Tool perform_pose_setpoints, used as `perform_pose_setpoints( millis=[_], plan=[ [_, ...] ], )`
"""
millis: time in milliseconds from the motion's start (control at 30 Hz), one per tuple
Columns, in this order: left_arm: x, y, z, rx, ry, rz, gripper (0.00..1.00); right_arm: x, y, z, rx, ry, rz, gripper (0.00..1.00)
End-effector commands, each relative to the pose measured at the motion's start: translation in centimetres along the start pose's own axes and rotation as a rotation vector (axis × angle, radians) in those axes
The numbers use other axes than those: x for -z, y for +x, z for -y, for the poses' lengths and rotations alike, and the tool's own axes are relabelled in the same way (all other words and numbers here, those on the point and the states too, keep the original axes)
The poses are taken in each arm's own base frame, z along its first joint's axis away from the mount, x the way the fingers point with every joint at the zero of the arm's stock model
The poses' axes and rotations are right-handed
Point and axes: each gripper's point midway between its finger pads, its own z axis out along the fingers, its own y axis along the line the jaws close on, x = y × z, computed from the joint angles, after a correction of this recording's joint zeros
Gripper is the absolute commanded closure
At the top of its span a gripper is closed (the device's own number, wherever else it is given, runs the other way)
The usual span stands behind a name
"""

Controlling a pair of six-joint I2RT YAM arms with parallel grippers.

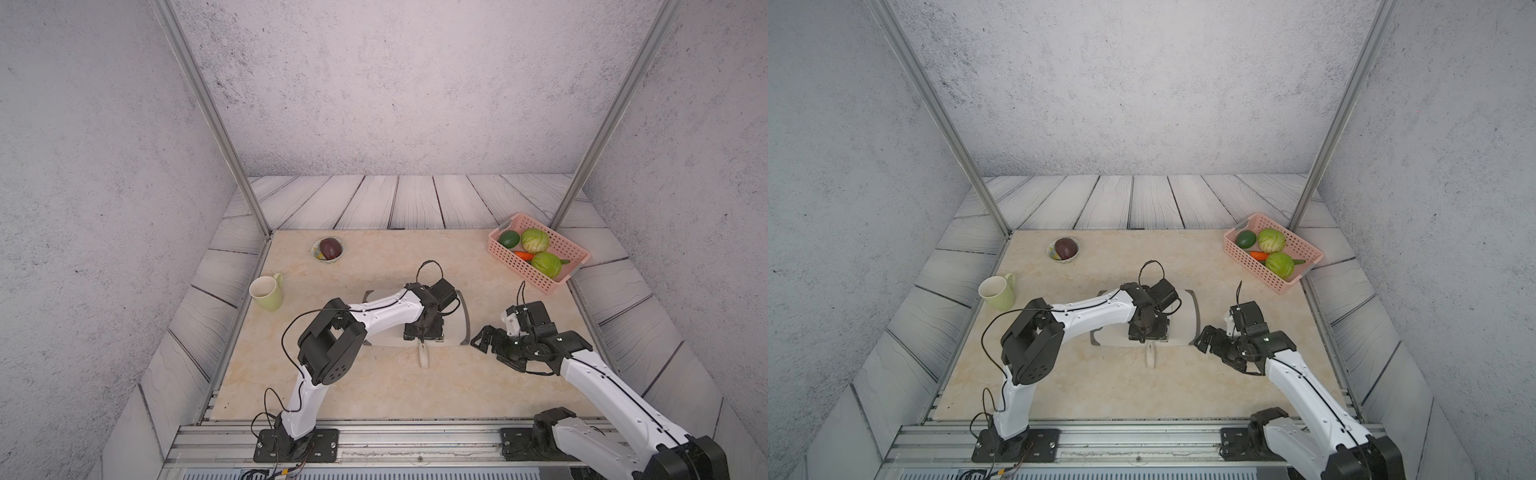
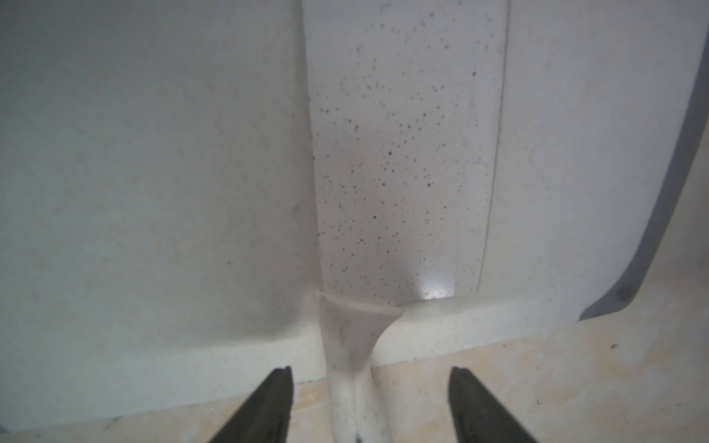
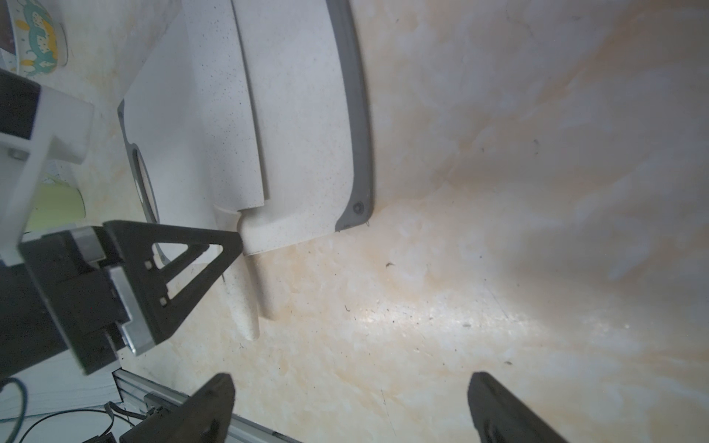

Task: Align the knife with the edge of the cutting board
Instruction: Place the knife on the work surface.

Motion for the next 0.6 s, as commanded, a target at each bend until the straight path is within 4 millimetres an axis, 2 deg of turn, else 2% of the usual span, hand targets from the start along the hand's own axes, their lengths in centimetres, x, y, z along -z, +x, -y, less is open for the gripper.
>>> perform_pose_setpoints(
  millis=[0, 100, 367, 467, 567],
  plan=[
    [3.4, -1.3, 0.9, -0.025, 0.037, 0.072, 0.12, 0.5, -0.1, 0.2, 0.010, 0.021, 0.009, 0.01],
    [5.2, -2.0, 0.9, -0.041, 0.037, 0.112, 0.01, 0.7, -0.3, 0.2, 0.017, 0.028, 0.014, 0.01],
    [10.4, -3.9, 0.7, -0.092, 0.094, 0.217, 0.02, 1.1, -0.7, -0.1, 0.027, 0.038, 0.020, 0.01],
    [12.6, -4.7, -0.8, -0.118, 0.077, 0.270, 0.02, 1.3, -0.9, -0.3, 0.034, 0.041, 0.024, 0.01],
    [14.6, -5.8, -3.4, -0.097, 0.086, 0.311, 0.02, 1.3, -1.0, -0.5, 0.048, 0.054, 0.023, 0.01]
  ],
)
